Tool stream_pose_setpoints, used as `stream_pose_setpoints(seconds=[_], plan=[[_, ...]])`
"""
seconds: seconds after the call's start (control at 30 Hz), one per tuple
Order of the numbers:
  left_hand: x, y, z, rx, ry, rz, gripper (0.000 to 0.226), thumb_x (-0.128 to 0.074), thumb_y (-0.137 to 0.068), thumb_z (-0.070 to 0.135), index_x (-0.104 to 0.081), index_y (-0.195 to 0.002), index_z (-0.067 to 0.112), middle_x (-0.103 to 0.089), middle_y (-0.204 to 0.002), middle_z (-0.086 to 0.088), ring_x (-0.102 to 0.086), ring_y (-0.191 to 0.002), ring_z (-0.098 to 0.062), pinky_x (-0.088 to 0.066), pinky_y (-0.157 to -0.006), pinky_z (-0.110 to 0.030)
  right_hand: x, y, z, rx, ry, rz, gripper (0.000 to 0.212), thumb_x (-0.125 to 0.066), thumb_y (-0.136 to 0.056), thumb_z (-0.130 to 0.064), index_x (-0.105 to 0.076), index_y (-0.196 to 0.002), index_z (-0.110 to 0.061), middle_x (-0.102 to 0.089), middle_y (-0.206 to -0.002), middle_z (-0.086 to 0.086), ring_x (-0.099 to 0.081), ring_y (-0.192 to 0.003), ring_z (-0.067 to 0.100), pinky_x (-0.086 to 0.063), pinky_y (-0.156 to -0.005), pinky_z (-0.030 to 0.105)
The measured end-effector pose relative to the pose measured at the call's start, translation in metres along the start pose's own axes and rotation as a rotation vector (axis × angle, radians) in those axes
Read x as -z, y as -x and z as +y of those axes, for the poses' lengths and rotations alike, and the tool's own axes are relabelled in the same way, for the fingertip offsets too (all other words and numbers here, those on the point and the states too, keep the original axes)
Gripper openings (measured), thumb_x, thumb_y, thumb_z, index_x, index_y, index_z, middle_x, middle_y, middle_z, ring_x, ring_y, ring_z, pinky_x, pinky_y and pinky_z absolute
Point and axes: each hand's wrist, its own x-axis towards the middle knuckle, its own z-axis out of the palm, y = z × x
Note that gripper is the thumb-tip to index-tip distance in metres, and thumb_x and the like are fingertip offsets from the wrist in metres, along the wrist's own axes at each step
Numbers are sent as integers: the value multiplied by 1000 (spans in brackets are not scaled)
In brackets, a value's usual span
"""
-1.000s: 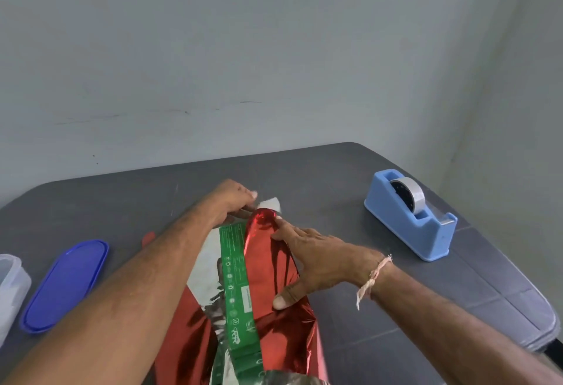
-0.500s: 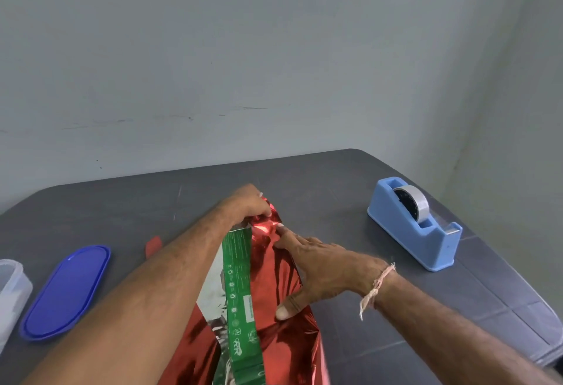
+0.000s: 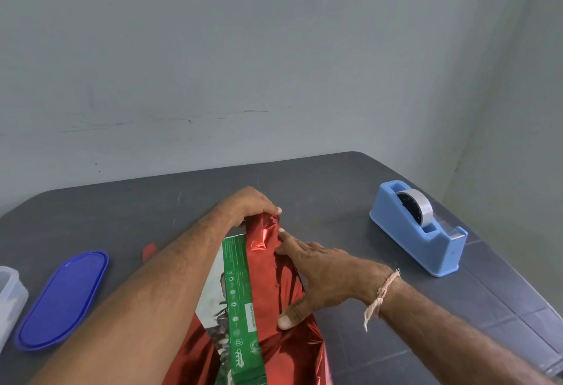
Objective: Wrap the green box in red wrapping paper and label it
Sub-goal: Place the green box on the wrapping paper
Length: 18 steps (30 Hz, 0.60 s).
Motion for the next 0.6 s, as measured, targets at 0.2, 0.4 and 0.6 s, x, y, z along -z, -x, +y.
stream_pose_setpoints(seconds=[0.2,0.4,0.6], plan=[[2,-9,3,-66,-91,-37,23,-82,-86,30,-77,-105,18,-74,-96,-1,-68,-84,-18,-54,-78,-33,1,1,-1,-6,14,-3,132,-80,-68,-73,6,-160,-31,3,-171,-13,-16,-155,24,-23,-122,58],[2,-17,0,-147,-110,-44,14,-75,-91,13,-78,-104,15,-75,-102,-3,-68,-85,-12,-56,-72,-24,1,1,-2,-9,16,1,131,-80,-68,-74,5,-159,-33,5,-171,-14,-19,-155,24,-24,-122,56],[-3,-19,-10,-100,227,163,2,-74,-92,11,-73,-91,12,-70,-90,-2,-62,-81,-15,-45,-62,-24,-3,-3,3,2,3,11,134,-80,-67,-74,8,-160,-34,2,-171,-15,-20,-155,24,-23,-123,55]])
